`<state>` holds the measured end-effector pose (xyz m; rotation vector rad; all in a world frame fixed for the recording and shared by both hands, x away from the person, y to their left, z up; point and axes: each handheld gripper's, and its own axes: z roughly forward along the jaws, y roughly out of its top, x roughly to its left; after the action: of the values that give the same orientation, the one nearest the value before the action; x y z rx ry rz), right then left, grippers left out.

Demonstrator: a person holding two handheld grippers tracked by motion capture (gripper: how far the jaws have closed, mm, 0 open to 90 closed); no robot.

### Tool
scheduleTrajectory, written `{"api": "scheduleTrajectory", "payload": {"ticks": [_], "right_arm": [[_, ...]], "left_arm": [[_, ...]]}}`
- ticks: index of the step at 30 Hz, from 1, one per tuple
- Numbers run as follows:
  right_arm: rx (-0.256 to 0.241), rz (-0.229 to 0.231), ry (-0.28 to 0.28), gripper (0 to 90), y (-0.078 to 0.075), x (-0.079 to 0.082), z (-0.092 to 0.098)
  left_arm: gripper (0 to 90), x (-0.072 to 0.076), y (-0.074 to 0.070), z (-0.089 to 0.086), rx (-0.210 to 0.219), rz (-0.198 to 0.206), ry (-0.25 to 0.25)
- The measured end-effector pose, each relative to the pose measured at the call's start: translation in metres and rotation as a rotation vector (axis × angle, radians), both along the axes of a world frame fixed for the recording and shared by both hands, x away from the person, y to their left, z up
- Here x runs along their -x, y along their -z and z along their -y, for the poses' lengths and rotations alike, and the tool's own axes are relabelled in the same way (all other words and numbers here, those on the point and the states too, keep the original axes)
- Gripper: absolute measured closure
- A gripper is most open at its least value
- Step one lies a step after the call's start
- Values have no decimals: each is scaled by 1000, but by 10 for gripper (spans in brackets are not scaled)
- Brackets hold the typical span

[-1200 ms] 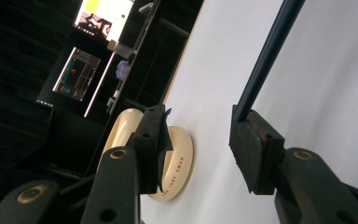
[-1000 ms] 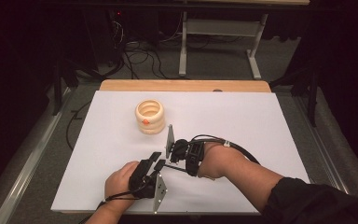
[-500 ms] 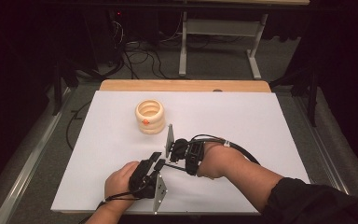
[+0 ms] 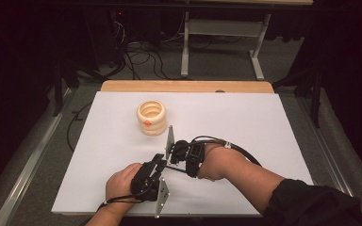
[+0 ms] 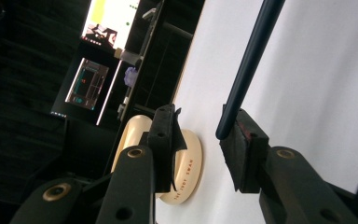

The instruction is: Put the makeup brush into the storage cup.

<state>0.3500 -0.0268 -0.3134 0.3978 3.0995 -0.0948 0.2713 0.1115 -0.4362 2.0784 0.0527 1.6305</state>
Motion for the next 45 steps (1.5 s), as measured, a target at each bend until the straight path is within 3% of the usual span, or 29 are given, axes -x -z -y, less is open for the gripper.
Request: {"api": "scheduleTrajectory", "payload": {"ticks": [20, 45], "right_arm": [[0, 2, 0, 859, -2, 0, -4], [5, 18, 0, 858, -2, -5, -7]], "left_arm": [[750, 4, 1, 1, -67, 5, 27], [777, 5, 0, 1, -79, 6, 38]]}}
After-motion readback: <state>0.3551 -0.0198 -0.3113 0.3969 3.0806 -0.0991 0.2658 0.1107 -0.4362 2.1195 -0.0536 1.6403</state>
